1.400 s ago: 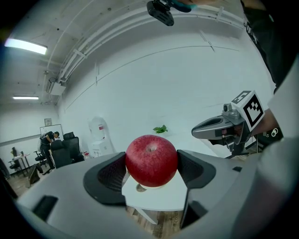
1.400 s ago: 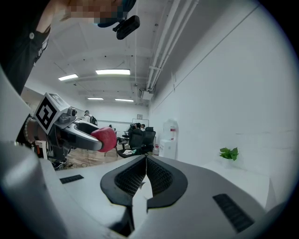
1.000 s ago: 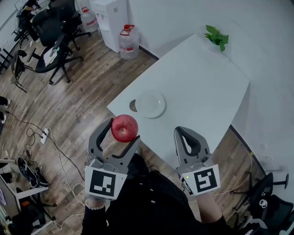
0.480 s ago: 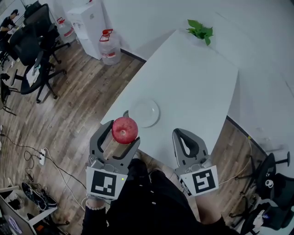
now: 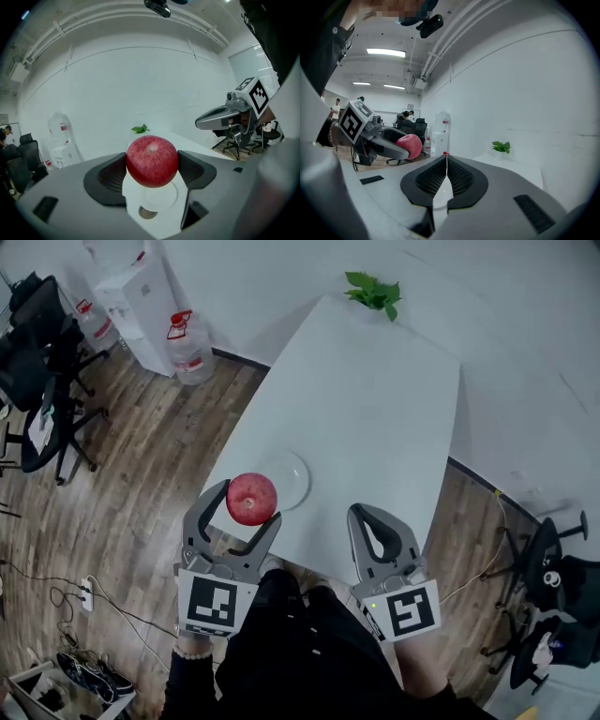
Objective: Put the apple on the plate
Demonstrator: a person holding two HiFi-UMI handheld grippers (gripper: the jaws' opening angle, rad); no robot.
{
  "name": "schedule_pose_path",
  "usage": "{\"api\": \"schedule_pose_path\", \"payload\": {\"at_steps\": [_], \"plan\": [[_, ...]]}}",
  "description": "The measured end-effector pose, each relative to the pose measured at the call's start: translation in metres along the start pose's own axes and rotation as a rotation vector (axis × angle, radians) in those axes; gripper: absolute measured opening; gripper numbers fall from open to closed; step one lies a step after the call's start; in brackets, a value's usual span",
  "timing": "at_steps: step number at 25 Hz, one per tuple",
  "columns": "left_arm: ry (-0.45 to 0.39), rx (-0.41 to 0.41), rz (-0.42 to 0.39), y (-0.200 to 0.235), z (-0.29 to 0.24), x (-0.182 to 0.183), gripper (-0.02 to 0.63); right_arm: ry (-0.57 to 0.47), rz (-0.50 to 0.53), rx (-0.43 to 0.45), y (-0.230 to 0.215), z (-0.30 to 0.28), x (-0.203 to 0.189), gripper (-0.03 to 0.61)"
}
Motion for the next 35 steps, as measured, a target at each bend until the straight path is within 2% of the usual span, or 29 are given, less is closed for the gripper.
{"api": "schedule_pose_path", "payload": {"at_steps": [5,10,18,25,35], "plan": [[0.034,-0.026,0.044,0.002,-0.025,-0.012,0.347,0.022,0.012,-0.068,-0.009,0.004,-0.003,0.043],[0.021,-0.106,-0.003,0.005,-0.047,-0.034,0.347,0.047,0.010,-0.131,-0.015,0.007,-0.007,0.043],[0.064,-0.161,0.009,0.008,-0.076,-0.071,0.347,0.077,0.008,-0.219,-0.019,0.011,-0.012,0.043],[0.141,-0.199,0.041,-0.004,-0.087,-0.115,0.347,0.119,0.000,-0.277,-0.017,0.021,-0.018,0.043],[0.205,-0.236,0.008,-0.011,-0.111,-0.158,0.347,0.168,-0.003,-0.333,-0.011,0.032,-0.027,0.043]]}}
Point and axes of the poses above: the fingertips, and each gripper's own axes: z backward along the fingers, y to its left, x out of its top, the point moved 9 cm from there along z, backward along the fingers, and after that the axes turned 15 degrees about -y, right-handed, at the moved point
